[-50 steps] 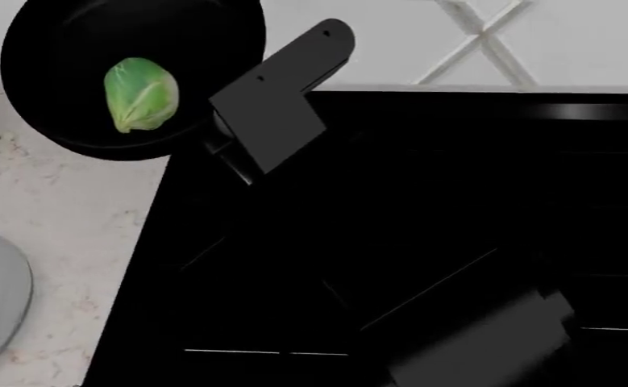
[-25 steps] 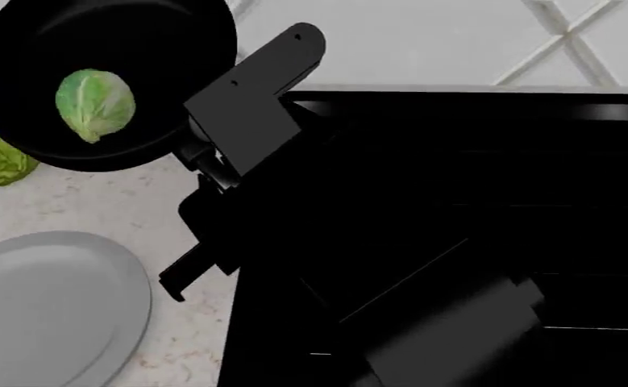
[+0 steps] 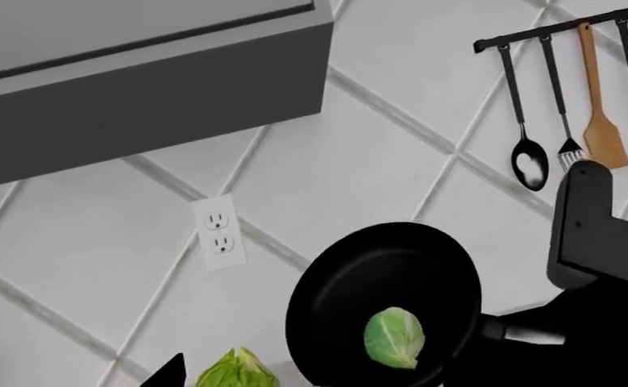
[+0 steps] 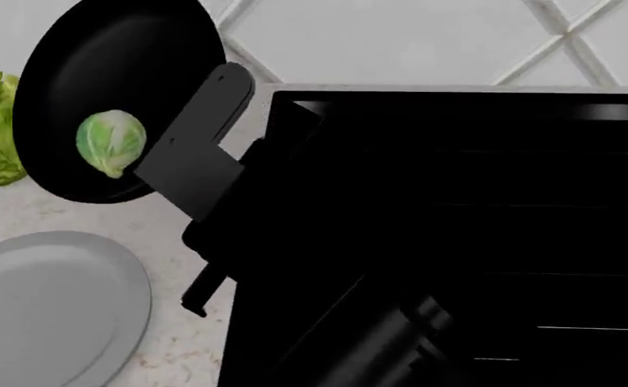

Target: Pick up the pan and dump the vegetables in it onto the plate. Then return the pan to the stove.

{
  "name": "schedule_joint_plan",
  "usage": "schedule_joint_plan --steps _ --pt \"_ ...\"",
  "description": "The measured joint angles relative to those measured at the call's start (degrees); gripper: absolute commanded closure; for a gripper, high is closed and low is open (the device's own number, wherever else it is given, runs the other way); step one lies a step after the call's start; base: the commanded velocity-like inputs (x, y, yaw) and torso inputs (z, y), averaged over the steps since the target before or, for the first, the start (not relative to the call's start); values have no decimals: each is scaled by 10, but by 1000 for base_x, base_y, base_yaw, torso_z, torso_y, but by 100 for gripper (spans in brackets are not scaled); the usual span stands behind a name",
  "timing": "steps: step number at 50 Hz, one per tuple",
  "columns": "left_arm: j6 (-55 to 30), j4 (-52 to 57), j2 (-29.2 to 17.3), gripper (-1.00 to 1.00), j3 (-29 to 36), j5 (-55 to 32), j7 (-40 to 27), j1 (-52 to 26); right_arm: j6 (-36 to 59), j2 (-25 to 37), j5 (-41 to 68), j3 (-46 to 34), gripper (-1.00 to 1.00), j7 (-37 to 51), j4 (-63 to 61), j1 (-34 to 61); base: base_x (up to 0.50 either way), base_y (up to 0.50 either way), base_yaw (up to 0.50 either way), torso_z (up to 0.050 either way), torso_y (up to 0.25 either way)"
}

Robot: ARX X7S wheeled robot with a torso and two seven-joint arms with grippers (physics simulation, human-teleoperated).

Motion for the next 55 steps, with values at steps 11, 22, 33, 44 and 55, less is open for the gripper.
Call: schedule_joint_plan --steps 11,22,33,44,55 --pt "8 0 0 -100 10 17 -9 10 1 16 -28 -89 100 23 -51 21 0 0 0 1 3" --pt "17 0 0 -100 23 37 -16 23 11 31 -60 -152 100 53 -92 45 0 0 0 1 2" --pt "34 0 0 -100 38 61 -12 39 38 50 -114 -241 100 84 -118 86 0 0 0 1 2" --pt "47 0 0 -100 48 76 -8 48 58 61 -155 -311 100 108 -132 117 0 0 0 1 3" --pt "52 0 0 -100 52 83 -7 52 65 63 -162 -325 100 117 -149 126 0 0 0 0 3"
